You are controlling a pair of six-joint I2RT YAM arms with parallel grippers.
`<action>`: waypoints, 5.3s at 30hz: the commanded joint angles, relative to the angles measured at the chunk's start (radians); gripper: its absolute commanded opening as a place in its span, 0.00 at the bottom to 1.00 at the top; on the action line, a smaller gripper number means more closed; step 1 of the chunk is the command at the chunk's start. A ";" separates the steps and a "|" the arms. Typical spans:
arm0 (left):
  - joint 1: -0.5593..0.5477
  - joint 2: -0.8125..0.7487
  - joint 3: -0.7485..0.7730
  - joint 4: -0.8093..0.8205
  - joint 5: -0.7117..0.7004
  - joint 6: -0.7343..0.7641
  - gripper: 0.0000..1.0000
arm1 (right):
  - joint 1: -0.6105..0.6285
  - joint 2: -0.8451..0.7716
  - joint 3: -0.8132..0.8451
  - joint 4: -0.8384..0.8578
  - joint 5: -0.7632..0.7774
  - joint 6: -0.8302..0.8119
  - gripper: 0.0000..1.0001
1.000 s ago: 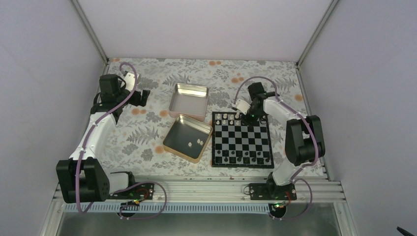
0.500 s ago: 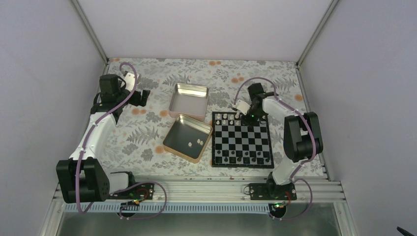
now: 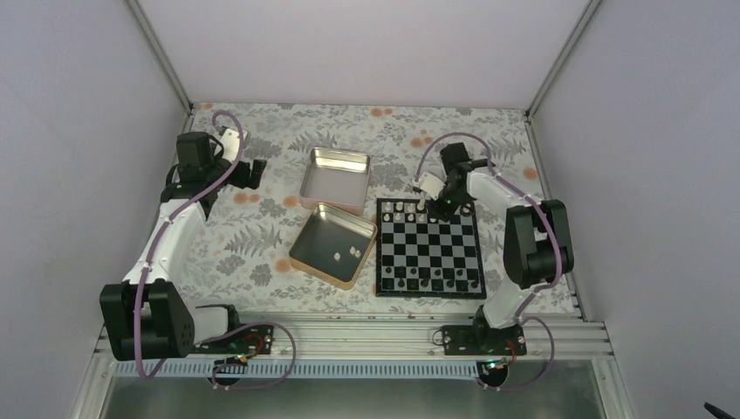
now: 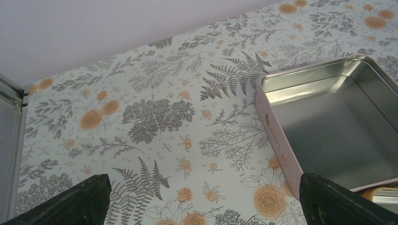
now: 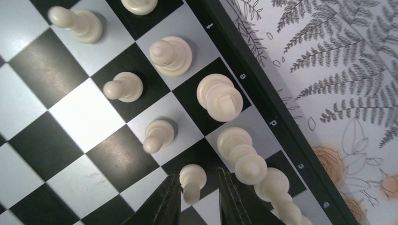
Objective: Set up the chess pieces on the board
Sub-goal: Place the chess piece on the chessboard, then pick up the chess piece from the storage box, then place the chess piece on the chessboard, then pick up the chess piece from the storage box.
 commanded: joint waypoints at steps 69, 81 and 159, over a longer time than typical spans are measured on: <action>0.004 -0.002 0.001 -0.001 0.025 0.019 1.00 | 0.712 0.065 0.421 -0.173 0.136 0.105 0.07; 0.004 0.007 0.005 -0.003 0.044 0.022 1.00 | 0.203 -0.243 0.061 -0.172 0.106 0.042 0.08; 0.004 -0.018 0.006 -0.011 0.033 0.019 1.00 | 0.672 0.119 0.306 -0.176 0.024 0.103 0.32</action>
